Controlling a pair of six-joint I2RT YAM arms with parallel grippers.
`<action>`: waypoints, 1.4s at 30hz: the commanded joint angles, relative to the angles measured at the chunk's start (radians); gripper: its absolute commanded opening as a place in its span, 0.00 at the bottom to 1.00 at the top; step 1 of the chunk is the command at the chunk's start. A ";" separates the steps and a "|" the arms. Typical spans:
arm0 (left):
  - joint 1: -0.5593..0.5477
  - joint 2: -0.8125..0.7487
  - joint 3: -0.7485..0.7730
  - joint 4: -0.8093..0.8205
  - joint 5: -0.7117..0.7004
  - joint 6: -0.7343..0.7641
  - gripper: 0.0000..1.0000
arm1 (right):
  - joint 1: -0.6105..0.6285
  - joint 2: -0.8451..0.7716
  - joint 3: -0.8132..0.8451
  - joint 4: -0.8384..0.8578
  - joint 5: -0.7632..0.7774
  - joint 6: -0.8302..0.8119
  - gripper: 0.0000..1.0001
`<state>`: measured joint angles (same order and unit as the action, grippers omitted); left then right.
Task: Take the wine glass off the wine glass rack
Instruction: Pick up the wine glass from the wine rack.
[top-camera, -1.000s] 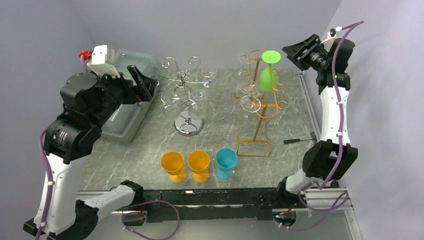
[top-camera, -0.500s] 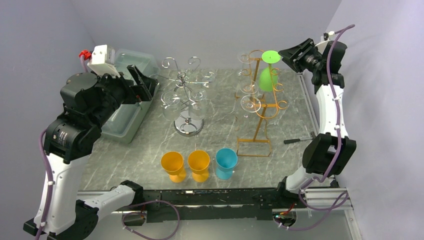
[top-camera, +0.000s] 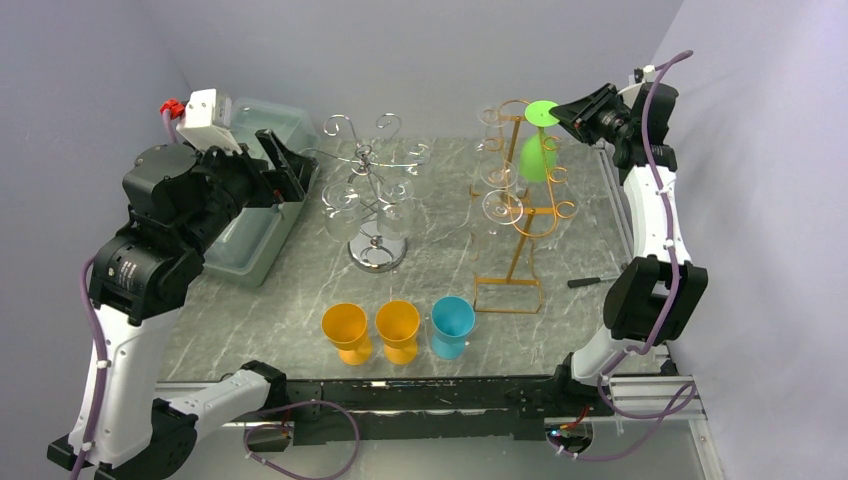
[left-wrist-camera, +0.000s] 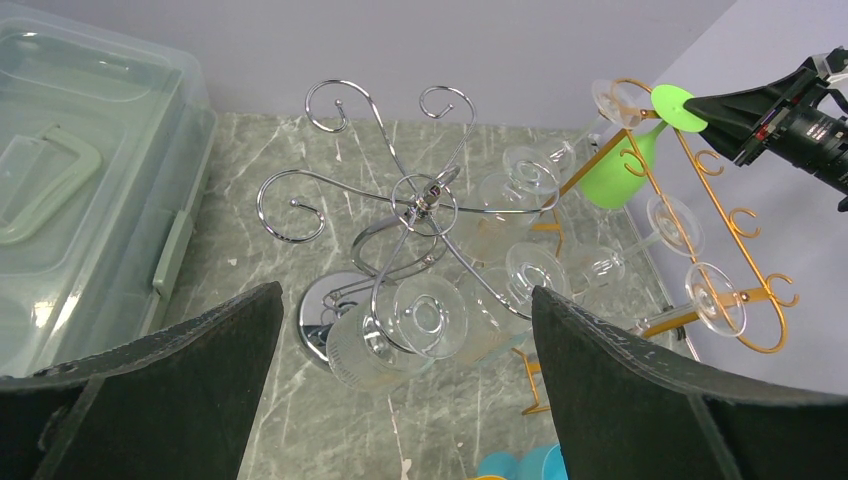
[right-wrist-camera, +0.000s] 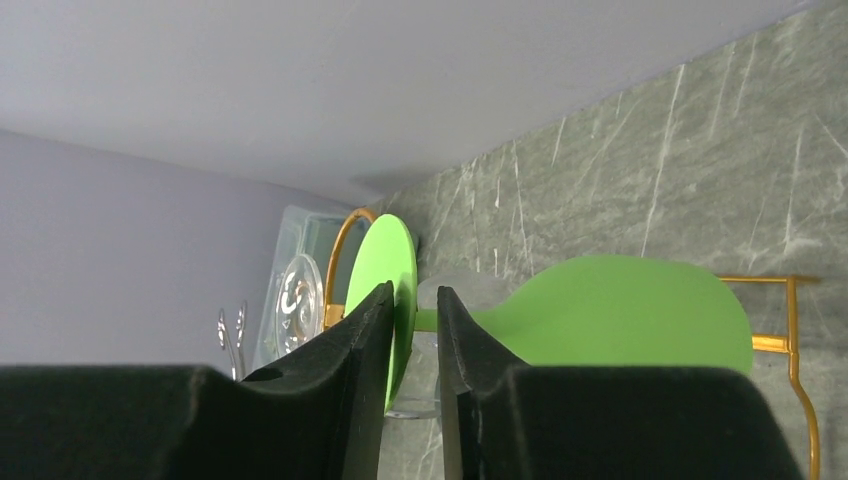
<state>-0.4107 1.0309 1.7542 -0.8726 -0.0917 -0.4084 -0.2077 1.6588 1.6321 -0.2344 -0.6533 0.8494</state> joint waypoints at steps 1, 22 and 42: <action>0.003 -0.010 0.007 0.056 0.007 -0.003 1.00 | -0.001 -0.029 -0.009 0.043 0.033 0.010 0.23; 0.003 -0.023 -0.003 0.058 0.006 -0.004 1.00 | -0.002 -0.091 0.000 0.027 0.091 0.017 0.08; 0.003 -0.028 -0.005 0.057 0.022 -0.016 1.00 | -0.002 -0.160 -0.020 0.043 0.160 0.022 0.00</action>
<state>-0.4107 1.0157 1.7542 -0.8719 -0.0906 -0.4095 -0.2077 1.5558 1.6070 -0.2382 -0.5255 0.8719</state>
